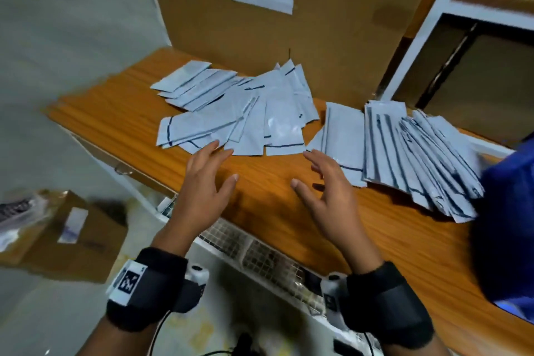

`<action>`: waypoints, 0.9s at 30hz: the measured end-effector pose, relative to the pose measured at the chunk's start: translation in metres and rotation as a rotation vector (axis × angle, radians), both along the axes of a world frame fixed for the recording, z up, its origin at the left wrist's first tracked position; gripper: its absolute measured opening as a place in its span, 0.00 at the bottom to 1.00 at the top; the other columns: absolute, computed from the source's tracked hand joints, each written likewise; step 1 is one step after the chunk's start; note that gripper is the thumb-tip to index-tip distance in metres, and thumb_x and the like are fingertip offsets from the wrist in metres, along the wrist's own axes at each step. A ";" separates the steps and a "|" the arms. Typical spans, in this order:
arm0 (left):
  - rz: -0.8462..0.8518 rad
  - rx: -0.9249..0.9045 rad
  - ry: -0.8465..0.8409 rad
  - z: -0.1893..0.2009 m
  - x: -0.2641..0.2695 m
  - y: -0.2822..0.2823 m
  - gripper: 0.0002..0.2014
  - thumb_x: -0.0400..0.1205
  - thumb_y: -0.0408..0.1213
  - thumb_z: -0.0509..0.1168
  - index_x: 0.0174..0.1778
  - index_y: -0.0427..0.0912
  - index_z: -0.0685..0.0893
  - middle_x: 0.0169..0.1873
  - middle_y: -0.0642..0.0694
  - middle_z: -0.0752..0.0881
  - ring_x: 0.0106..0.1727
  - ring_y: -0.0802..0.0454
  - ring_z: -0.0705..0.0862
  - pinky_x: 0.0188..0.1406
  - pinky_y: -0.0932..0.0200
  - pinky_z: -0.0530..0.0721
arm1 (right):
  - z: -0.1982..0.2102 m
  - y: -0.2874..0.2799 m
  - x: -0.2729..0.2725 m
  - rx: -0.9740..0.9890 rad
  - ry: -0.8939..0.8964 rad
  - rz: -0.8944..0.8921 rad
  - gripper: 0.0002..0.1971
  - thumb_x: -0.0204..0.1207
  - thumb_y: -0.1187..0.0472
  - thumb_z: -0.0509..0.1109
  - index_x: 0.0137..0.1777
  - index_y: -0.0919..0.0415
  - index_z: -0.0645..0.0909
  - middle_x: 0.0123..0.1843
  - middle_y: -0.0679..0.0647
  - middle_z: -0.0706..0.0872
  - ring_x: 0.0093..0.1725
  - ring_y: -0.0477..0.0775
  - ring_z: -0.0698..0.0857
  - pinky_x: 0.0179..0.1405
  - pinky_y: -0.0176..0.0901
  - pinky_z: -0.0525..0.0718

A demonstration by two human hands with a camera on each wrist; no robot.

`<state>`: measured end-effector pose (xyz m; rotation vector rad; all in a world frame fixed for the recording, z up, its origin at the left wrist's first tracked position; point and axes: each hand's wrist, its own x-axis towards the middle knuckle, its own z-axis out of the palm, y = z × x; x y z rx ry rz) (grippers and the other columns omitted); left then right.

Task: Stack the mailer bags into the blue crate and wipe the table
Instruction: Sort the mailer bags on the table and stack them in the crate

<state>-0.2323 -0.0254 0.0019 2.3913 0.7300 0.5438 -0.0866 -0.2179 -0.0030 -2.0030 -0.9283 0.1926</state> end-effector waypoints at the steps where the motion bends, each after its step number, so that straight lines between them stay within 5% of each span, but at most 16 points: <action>1: 0.006 -0.003 0.000 0.000 0.001 0.018 0.23 0.85 0.43 0.65 0.77 0.50 0.74 0.81 0.51 0.65 0.81 0.52 0.59 0.71 0.55 0.63 | 0.001 0.014 0.002 -0.004 0.014 -0.001 0.28 0.79 0.39 0.66 0.78 0.41 0.68 0.81 0.42 0.68 0.77 0.45 0.71 0.71 0.57 0.79; 6: 0.007 0.019 -0.043 -0.006 0.017 0.100 0.21 0.84 0.41 0.67 0.75 0.47 0.77 0.75 0.48 0.74 0.77 0.51 0.67 0.72 0.57 0.67 | 0.001 0.078 0.020 -0.020 0.035 0.012 0.27 0.78 0.39 0.67 0.77 0.38 0.68 0.79 0.42 0.70 0.74 0.45 0.74 0.69 0.57 0.81; 10: 0.009 -0.026 -0.060 -0.013 0.037 0.157 0.20 0.85 0.41 0.66 0.73 0.45 0.78 0.72 0.47 0.77 0.73 0.50 0.74 0.71 0.49 0.76 | -0.003 0.124 0.041 -0.030 0.077 0.025 0.28 0.79 0.45 0.71 0.78 0.41 0.68 0.79 0.42 0.70 0.72 0.43 0.75 0.69 0.50 0.81; 14: 0.024 -0.043 -0.024 -0.019 0.063 0.203 0.19 0.85 0.40 0.66 0.72 0.46 0.79 0.67 0.48 0.80 0.65 0.53 0.78 0.61 0.58 0.76 | -0.017 0.172 0.070 0.001 0.146 0.046 0.28 0.79 0.47 0.72 0.77 0.43 0.70 0.76 0.44 0.73 0.63 0.39 0.77 0.59 0.37 0.82; 17: 0.021 -0.071 0.072 -0.026 0.087 0.232 0.18 0.84 0.40 0.67 0.71 0.46 0.80 0.66 0.48 0.83 0.62 0.54 0.80 0.59 0.59 0.77 | -0.029 0.210 0.090 0.020 0.183 0.017 0.26 0.78 0.53 0.74 0.76 0.48 0.73 0.72 0.45 0.77 0.59 0.41 0.79 0.51 0.23 0.76; 20: -0.045 -0.088 0.248 -0.041 0.114 0.259 0.23 0.80 0.43 0.73 0.71 0.45 0.80 0.67 0.47 0.82 0.62 0.56 0.79 0.59 0.62 0.76 | -0.042 0.242 0.105 0.057 0.196 -0.019 0.24 0.78 0.60 0.74 0.73 0.53 0.76 0.69 0.48 0.81 0.54 0.39 0.81 0.51 0.21 0.74; 23: -0.114 -0.079 0.481 -0.061 0.134 0.279 0.34 0.75 0.47 0.77 0.76 0.44 0.75 0.72 0.46 0.78 0.71 0.50 0.77 0.70 0.55 0.75 | -0.056 0.263 0.112 0.080 0.163 -0.040 0.21 0.78 0.67 0.72 0.71 0.58 0.78 0.65 0.52 0.84 0.48 0.31 0.80 0.49 0.15 0.73; 27: -0.126 -0.026 0.567 -0.082 0.143 0.297 0.41 0.71 0.53 0.79 0.78 0.46 0.71 0.70 0.44 0.79 0.69 0.47 0.77 0.70 0.50 0.76 | -0.068 0.273 0.113 0.079 0.147 -0.062 0.19 0.79 0.67 0.71 0.70 0.57 0.79 0.61 0.51 0.85 0.47 0.34 0.82 0.47 0.17 0.77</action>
